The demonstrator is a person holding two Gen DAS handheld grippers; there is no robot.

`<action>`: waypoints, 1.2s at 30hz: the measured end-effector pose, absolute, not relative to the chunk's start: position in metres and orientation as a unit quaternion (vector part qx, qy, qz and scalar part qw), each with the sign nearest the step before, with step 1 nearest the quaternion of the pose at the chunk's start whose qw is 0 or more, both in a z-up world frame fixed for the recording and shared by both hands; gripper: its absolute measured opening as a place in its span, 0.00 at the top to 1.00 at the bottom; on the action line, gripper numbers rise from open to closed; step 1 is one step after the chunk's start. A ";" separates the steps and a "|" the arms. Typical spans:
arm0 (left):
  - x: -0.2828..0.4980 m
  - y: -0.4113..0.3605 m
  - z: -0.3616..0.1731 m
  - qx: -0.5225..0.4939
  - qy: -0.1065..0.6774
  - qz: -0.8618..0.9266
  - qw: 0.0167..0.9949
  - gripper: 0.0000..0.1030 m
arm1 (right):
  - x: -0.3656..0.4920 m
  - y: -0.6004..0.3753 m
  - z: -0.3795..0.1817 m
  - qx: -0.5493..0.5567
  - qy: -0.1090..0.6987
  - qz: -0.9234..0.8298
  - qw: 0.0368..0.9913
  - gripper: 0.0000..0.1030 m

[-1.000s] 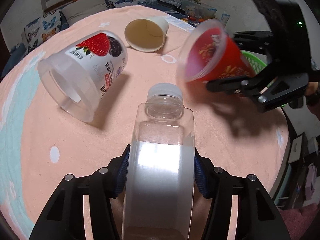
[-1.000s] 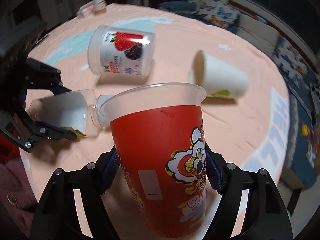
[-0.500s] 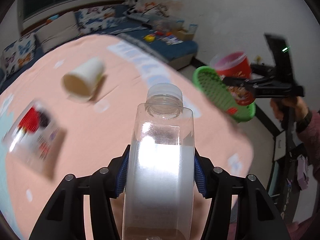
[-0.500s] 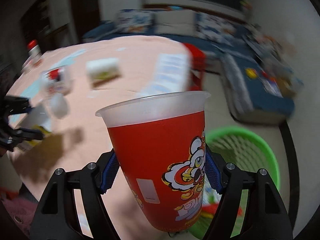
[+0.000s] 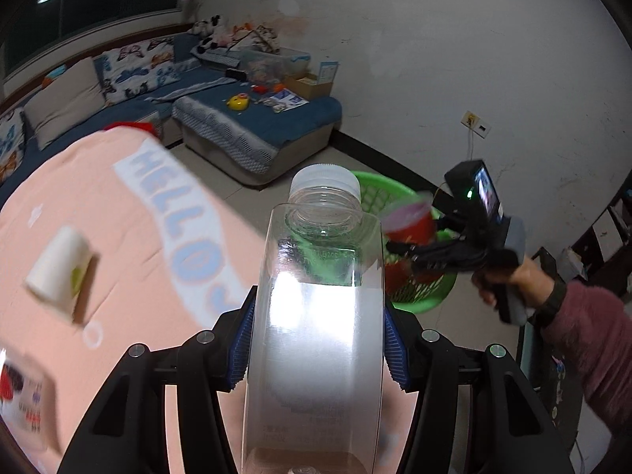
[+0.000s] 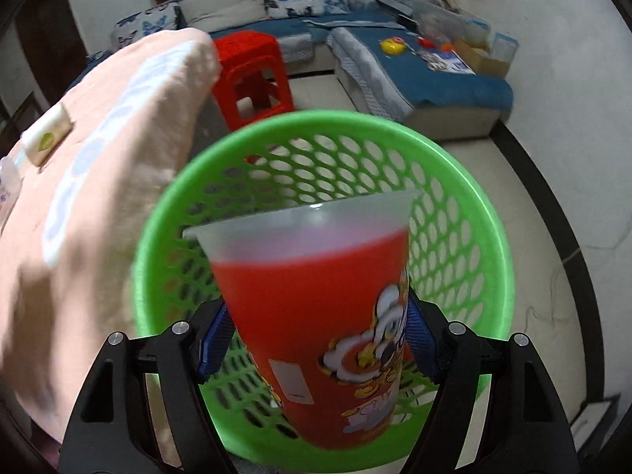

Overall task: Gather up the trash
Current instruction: 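Carry cup and bottle to the wastebasket and open both grippers over it, then move both tools back over the table toward the yogurt cup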

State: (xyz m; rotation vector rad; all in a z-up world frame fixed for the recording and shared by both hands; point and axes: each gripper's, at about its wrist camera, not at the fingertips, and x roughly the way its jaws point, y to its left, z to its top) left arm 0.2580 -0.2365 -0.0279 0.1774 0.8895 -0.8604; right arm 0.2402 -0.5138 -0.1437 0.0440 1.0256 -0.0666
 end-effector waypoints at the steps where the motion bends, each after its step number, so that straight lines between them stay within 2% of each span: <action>1: 0.258 -0.243 -0.027 0.084 0.416 -0.404 0.811 0.48 | 0.239 -0.518 -0.144 0.027 0.490 -0.034 0.870 0.21; 11: 0.281 -0.331 -0.036 0.081 0.431 -0.425 0.792 0.48 | 0.208 -0.532 -0.122 0.035 0.455 -0.034 0.889 0.16; 21: 0.304 -0.410 -0.075 0.095 0.466 -0.414 0.776 0.47 | 0.155 -0.540 -0.099 0.036 0.417 -0.038 0.907 0.16; 29: 0.311 -0.439 -0.109 0.112 0.487 -0.393 0.772 0.47 | 0.137 -0.552 -0.103 0.058 0.413 -0.040 0.908 0.16; 34: 0.311 -0.437 -0.115 0.104 0.487 -0.392 0.773 0.38 | 0.132 -0.553 -0.106 0.065 0.417 -0.043 0.906 0.16; 36: 0.309 -0.432 -0.111 0.103 0.483 -0.393 0.775 0.38 | 0.131 -0.552 -0.105 0.064 0.417 -0.044 0.905 0.16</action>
